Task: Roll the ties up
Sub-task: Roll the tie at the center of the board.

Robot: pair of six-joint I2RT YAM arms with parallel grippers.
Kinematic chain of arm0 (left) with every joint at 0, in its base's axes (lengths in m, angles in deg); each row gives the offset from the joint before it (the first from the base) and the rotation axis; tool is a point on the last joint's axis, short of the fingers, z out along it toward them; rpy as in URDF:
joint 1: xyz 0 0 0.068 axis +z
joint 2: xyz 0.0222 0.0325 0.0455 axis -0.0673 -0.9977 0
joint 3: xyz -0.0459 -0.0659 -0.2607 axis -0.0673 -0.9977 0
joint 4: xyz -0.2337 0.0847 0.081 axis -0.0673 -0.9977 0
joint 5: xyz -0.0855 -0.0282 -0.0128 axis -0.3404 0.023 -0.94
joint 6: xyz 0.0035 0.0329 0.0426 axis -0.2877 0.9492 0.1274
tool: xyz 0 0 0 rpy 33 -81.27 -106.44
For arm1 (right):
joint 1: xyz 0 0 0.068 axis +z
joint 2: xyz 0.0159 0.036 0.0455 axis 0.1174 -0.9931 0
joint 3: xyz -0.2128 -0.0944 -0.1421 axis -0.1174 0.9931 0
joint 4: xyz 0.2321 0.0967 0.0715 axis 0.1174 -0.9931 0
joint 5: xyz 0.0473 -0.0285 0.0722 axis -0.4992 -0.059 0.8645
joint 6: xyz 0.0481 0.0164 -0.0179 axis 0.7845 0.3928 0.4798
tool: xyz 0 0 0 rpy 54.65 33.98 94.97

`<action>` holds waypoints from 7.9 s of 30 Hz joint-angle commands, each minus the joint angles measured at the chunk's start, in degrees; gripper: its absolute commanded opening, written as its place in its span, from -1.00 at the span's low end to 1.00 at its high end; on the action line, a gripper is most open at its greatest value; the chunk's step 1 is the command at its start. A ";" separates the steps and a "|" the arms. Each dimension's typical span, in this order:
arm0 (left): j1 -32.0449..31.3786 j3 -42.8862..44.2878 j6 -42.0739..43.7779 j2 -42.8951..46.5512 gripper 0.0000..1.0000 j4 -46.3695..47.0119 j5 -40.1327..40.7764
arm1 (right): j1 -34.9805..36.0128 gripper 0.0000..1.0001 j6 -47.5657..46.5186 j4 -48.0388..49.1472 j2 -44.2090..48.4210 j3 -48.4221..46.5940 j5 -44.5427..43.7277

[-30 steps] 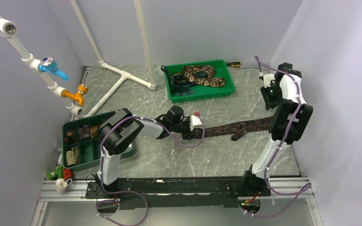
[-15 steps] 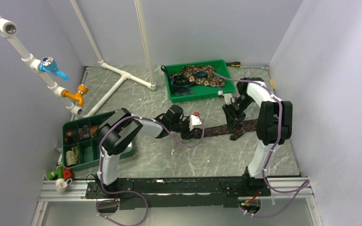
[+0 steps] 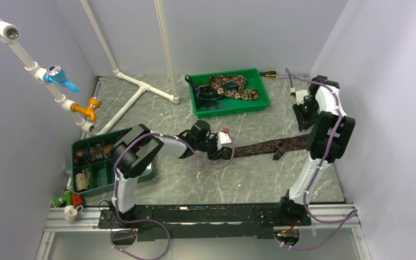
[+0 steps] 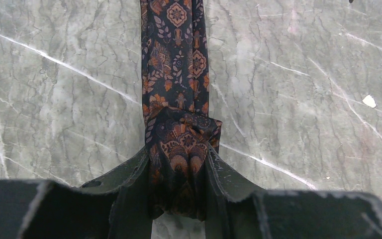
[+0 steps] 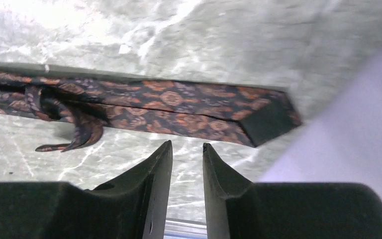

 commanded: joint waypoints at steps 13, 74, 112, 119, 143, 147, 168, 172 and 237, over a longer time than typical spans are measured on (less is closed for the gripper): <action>0.92 -1.49 0.18 -3.70 -1.00 -13.16 3.96 | 14.81 -0.36 2.31 -5.30 8.07 14.66 17.65; 2.84 -4.19 -15.01 -0.92 -1.00 -5.34 6.00 | 23.07 -0.54 16.51 12.23 -5.49 16.37 26.51; 6.40 -10.72 -6.40 4.26 0.18 0.76 -1.83 | 32.68 -1.00 26.02 17.37 -10.07 18.45 26.74; 7.11 -13.64 -1.42 5.42 0.35 9.91 -5.09 | 32.73 -1.00 25.19 17.70 -10.42 18.55 23.91; 1.26 -3.92 -5.37 -1.75 0.20 9.53 -13.77 | 32.78 -1.00 24.72 18.88 -11.05 18.95 22.45; 1.39 -6.62 -6.55 -0.56 0.31 8.77 -13.19 | 32.68 -1.00 24.89 19.28 -10.66 19.57 22.07; -2.24 5.56 0.80 -6.49 -0.53 -15.90 2.74 | 32.69 -1.00 24.93 19.37 -8.96 18.95 30.14; -2.19 3.51 3.55 -6.00 -0.67 -20.93 7.17 | 30.68 -0.81 22.65 13.98 -6.01 16.27 34.38; -1.79 0.87 -0.69 2.19 0.99 1.92 -2.13 | 25.49 -1.00 18.90 13.72 -6.69 18.50 24.26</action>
